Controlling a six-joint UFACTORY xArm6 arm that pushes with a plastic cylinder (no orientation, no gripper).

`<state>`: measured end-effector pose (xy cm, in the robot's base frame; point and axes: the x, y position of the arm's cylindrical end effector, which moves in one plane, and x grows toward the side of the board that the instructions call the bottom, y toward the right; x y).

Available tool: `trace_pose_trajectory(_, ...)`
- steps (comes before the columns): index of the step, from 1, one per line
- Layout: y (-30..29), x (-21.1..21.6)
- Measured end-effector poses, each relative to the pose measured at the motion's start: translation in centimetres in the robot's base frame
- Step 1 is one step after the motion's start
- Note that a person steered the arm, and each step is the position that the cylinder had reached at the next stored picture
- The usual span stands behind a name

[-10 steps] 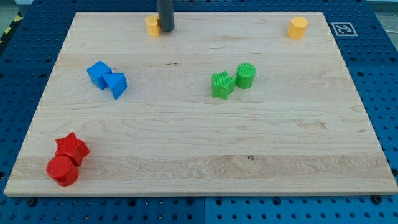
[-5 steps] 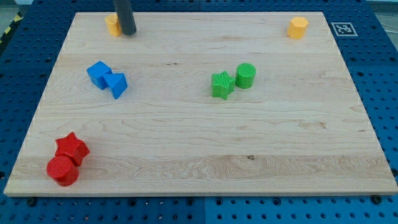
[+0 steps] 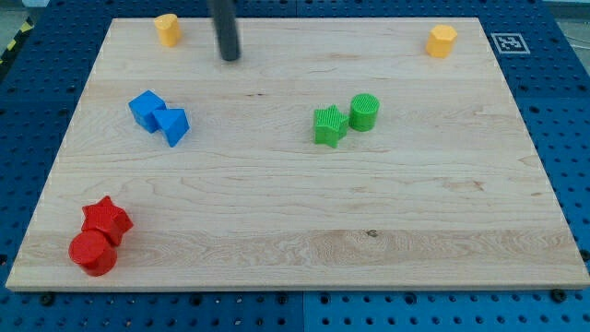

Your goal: Drag the yellow heart towards the top left corner

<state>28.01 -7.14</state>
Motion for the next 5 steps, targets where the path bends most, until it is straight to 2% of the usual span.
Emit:
trace_pose_trajectory(1,5.9,0.0)
trace_pose_trajectory(2,8.5,-0.3)
trace_pose_trajectory(5,10.5,-1.8)
